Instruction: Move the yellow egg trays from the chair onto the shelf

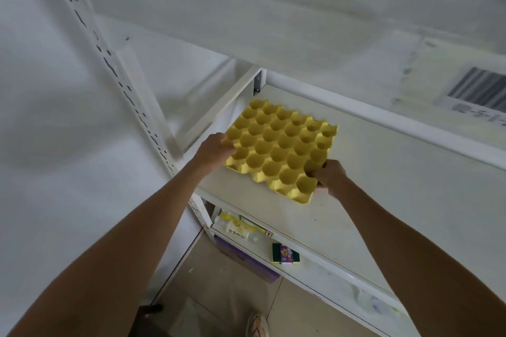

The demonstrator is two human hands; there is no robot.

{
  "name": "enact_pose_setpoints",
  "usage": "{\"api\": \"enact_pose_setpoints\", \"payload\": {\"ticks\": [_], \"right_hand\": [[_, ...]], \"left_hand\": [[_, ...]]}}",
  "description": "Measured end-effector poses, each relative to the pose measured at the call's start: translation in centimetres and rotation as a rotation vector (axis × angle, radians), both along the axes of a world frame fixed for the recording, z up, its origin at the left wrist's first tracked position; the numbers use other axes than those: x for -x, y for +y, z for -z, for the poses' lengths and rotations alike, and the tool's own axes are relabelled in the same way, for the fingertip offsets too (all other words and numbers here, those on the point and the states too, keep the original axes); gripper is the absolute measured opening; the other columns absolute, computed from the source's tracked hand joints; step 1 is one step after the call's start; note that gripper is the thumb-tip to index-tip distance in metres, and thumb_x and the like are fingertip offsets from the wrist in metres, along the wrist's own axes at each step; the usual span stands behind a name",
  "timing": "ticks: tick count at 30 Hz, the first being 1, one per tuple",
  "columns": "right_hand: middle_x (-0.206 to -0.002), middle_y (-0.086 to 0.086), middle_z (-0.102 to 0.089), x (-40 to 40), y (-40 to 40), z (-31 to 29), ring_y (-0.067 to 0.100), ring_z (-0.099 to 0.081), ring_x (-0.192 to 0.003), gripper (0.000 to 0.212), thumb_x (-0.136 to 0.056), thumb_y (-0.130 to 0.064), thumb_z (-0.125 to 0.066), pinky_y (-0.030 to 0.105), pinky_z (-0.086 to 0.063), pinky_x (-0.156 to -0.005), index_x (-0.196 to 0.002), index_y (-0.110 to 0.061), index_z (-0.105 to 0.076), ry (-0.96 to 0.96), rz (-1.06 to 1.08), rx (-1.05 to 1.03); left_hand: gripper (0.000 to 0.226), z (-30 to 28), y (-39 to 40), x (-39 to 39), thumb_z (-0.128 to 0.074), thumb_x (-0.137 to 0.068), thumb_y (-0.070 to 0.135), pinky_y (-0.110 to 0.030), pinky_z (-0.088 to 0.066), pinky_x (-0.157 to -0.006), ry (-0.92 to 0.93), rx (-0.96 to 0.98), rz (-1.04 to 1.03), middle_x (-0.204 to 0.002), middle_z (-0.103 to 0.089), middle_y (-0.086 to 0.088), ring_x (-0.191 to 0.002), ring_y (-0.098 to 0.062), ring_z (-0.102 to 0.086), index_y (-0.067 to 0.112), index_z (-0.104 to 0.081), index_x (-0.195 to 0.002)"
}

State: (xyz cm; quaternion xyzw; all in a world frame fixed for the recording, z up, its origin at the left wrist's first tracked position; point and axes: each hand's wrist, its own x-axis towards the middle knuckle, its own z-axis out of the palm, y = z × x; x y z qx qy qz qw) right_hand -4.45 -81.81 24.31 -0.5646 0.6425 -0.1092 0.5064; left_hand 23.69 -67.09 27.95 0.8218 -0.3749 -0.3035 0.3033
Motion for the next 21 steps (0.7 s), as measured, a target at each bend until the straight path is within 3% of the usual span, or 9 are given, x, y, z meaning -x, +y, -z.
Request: {"api": "enact_pose_setpoints", "payload": {"ticks": [2,6,10,11,13,14,16,18,21], "right_hand": [[-0.108,0.016,-0.073,-1.5,-1.1,0.0,0.034,-0.074,-0.090,0.041,-0.081,-0.009,-0.078,0.046,-0.064,-0.080,-0.120,-0.005,-0.067,0.024,-0.011,0.005],[-0.100,0.013,-0.071,-3.6,-2.0,-0.3,0.031,-0.073,-0.084,0.038,-0.081,-0.017,-0.080,0.042,-0.064,-0.074,-0.115,-0.007,-0.067,0.125,-0.034,0.077],[-0.080,0.005,-0.062,-4.6,-1.7,-1.4,0.020,-0.063,-0.064,0.038,-0.084,-0.035,-0.077,0.032,-0.056,-0.055,-0.107,-0.008,-0.063,0.308,-0.091,0.179],[-0.085,0.007,-0.065,-4.7,-1.5,-1.7,0.022,-0.066,-0.069,0.041,-0.085,-0.039,-0.074,0.034,-0.058,-0.059,-0.111,-0.008,-0.062,0.334,-0.105,0.176],[-0.110,0.012,-0.064,-4.7,-0.3,-2.5,0.032,-0.068,-0.095,0.054,-0.087,-0.044,-0.068,0.042,-0.059,-0.081,-0.124,-0.007,-0.054,0.398,-0.113,0.226],[-0.119,0.014,-0.058,-4.6,0.8,-2.9,0.035,-0.062,-0.107,0.058,-0.087,-0.042,-0.066,0.044,-0.055,-0.087,-0.128,-0.006,-0.049,0.462,-0.120,0.353],[-0.122,0.017,-0.050,-4.4,4.0,-3.7,0.037,-0.052,-0.111,0.056,-0.083,-0.032,-0.064,0.045,-0.051,-0.085,-0.129,-0.005,-0.047,0.550,-0.190,0.775],[-0.123,0.016,-0.051,-4.7,9.0,-4.2,0.035,-0.049,-0.109,0.056,-0.081,-0.027,-0.062,0.044,-0.046,-0.086,-0.131,-0.006,-0.049,0.468,-0.359,1.109],[-0.122,0.008,-0.052,-6.1,19.2,-2.6,0.031,-0.050,-0.108,0.046,-0.082,-0.027,-0.057,0.042,-0.041,-0.089,-0.127,-0.014,-0.053,0.202,-0.706,1.185]], "left_hand": [[0.059,1.4,-0.6,-1.1,-0.069,-0.085,0.029,-0.031,-0.045,-0.071,-0.002,0.008,0.002,-0.113,-0.054,0.003,-0.093,-0.012,-0.057,0.011,-0.055,-0.140],[0.072,3.1,-1.1,-3.1,-0.072,-0.088,0.029,-0.035,-0.044,-0.105,0.060,0.022,-0.031,-0.155,-0.045,-0.002,-0.137,-0.022,-0.050,0.016,-0.044,-0.153],[0.075,4.0,-1.2,-3.4,-0.070,-0.091,0.030,-0.037,-0.033,-0.120,-0.005,0.027,-0.004,-0.166,-0.033,0.000,-0.153,-0.020,-0.033,0.017,-0.039,-0.157],[0.076,4.0,-1.0,-3.2,-0.069,-0.091,0.032,-0.040,-0.032,-0.122,-0.068,0.013,0.028,-0.168,-0.029,0.001,-0.155,-0.021,-0.029,0.017,-0.036,-0.159],[0.078,3.6,0.1,-2.6,-0.066,-0.094,0.035,-0.044,-0.031,-0.122,-0.215,0.002,0.105,-0.171,-0.022,-0.002,-0.157,-0.024,-0.024,0.017,-0.031,-0.161],[0.077,3.3,1.1,-2.1,-0.064,-0.096,0.036,-0.046,-0.034,-0.121,-0.276,0.013,0.128,-0.172,-0.019,-0.003,-0.157,-0.025,-0.023,0.016,-0.029,-0.161],[0.076,2.6,4.3,-0.6,-0.059,-0.097,0.040,-0.045,-0.041,-0.115,-0.376,0.077,0.124,-0.172,-0.019,-0.003,-0.156,-0.024,-0.025,0.018,-0.026,-0.162],[0.071,2.4,8.9,1.6,-0.054,-0.097,0.044,-0.040,-0.042,-0.112,-0.444,0.191,0.043,-0.169,-0.025,0.000,-0.155,-0.020,-0.029,0.020,-0.031,-0.160],[0.052,3.7,18.4,6.2,-0.053,-0.098,0.041,-0.030,-0.043,-0.110,-0.452,0.379,-0.201,-0.153,-0.049,0.002,-0.141,-0.018,-0.047,0.021,-0.049,-0.146]]}}
